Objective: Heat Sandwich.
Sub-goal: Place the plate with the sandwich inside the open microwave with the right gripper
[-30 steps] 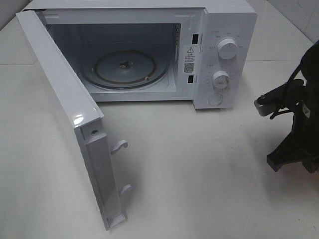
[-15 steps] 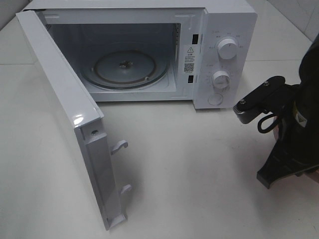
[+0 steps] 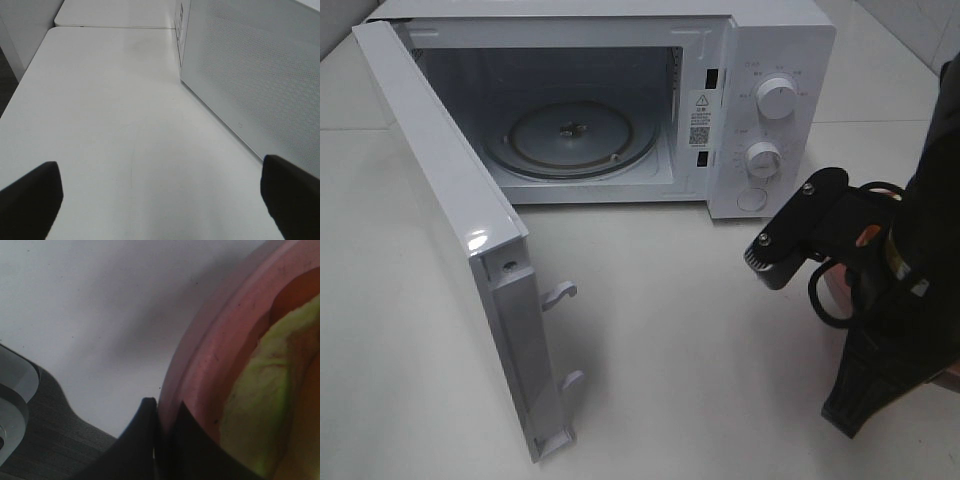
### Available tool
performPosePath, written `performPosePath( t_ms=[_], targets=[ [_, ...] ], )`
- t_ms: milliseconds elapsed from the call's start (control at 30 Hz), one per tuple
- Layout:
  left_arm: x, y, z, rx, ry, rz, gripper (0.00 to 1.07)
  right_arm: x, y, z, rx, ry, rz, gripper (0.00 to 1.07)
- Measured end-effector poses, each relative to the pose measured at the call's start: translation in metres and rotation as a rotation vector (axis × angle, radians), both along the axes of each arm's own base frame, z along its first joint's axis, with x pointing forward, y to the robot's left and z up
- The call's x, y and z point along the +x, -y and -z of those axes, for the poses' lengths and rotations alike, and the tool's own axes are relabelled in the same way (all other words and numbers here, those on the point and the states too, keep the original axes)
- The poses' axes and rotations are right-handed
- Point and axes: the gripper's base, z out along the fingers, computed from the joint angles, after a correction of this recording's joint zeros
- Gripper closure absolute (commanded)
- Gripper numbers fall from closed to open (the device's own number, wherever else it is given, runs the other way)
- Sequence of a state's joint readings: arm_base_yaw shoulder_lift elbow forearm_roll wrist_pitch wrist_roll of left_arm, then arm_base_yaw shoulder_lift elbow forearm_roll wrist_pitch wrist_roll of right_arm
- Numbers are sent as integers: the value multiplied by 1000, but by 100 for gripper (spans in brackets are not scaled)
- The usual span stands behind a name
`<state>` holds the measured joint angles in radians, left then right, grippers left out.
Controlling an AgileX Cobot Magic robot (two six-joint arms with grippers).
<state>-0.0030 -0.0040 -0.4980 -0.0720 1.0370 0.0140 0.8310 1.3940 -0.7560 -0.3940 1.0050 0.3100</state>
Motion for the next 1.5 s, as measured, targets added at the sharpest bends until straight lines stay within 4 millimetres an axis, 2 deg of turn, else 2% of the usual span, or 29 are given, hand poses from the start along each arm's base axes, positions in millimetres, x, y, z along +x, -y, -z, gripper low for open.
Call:
performPosePath(
  t_ms=[367,833,1067,1333,1500],
  targets=[
    [0,0,0,0,0,0,5,-26,-25,0,-20,-20,-218,107],
    [0,0,0,0,0,0,5,-52,-45,0,-58,-59,-515,107],
    [0,0,0,0,0,0,5,-54,-50,1,-50,-63,-639,107],
    [0,0,0,0,0,0,5,-53,-57,1,-54,-61,-869,106],
    [0,0,0,0,0,0,5,-48,-57,-1,-94,-17,-919,106]
  ],
)
